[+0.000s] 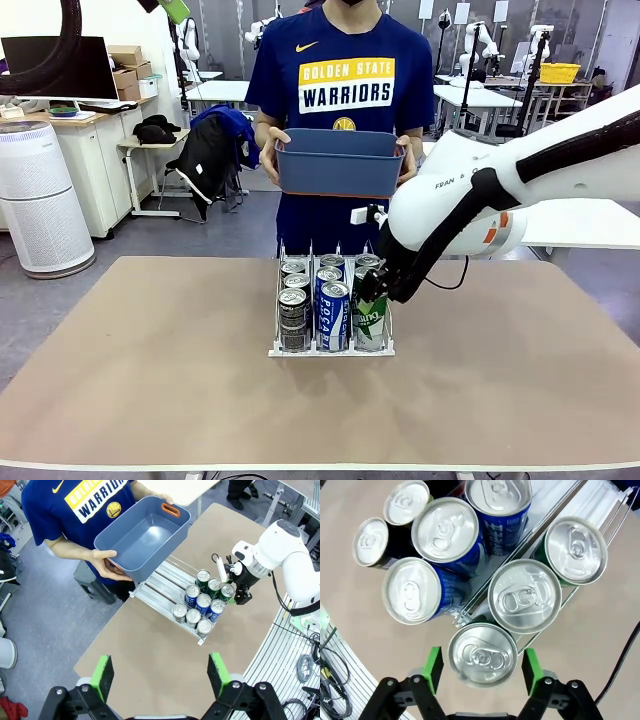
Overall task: Fill the beverage cans into the dispenser.
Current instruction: Place the picked Sprite in the line of the Automatic Can Dispenser with the same cans.
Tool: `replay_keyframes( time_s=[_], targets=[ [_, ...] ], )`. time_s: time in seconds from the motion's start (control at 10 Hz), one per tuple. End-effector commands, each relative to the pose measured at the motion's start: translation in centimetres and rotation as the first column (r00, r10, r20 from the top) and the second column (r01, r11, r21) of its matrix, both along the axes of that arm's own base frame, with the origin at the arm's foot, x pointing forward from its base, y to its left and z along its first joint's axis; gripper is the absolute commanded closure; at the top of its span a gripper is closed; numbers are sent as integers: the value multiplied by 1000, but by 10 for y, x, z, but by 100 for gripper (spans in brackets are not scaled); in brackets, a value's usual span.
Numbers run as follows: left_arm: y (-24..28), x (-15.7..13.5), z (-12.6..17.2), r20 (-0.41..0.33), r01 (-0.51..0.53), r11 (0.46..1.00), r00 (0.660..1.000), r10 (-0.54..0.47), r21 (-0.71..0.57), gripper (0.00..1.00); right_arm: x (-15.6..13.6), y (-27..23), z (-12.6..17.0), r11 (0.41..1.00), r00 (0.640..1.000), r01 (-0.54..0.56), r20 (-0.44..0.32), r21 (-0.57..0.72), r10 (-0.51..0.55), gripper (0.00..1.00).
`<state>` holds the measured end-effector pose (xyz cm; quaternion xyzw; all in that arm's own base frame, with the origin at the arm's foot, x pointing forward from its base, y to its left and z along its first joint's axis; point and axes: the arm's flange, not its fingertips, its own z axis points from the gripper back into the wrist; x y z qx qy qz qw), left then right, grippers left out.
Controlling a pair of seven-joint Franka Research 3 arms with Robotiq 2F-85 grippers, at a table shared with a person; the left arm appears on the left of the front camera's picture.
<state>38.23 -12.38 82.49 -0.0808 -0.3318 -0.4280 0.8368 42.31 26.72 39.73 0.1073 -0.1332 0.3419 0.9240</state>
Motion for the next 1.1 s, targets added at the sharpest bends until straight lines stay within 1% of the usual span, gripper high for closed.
replay_keyframes(
  time_s=[0.0, 0.2, 0.3, 0.4, 1.0],
  targets=[
    [2, -2, 0, 0, -1, 1000, 1000, 1, 0, 0, -13, -8, 20, 1000, 999, -28, 46, 13, 28, 0],
    [2, -2, 0, 0, -1, 1000, 1000, 1, 0, 0, -25, -11, 34, 998, 995, -48, 86, 32, 46, 0],
    [2, -2, 0, 0, -1, 1000, 1000, 1, 0, 0, -31, -13, 40, 998, 992, -64, 106, 12, 63, 0],
    [2, -2, 0, 0, -1, 1000, 1000, 1, 0, 0, -13, -4, 36, 1000, 997, -20, 74, 20, 18, 0],
    [2, -2, 0, 0, -1, 1000, 1000, 1, 0, 0, -13, -4, 36, 1000, 997, -20, 74, 20, 18, 0]
  ],
)
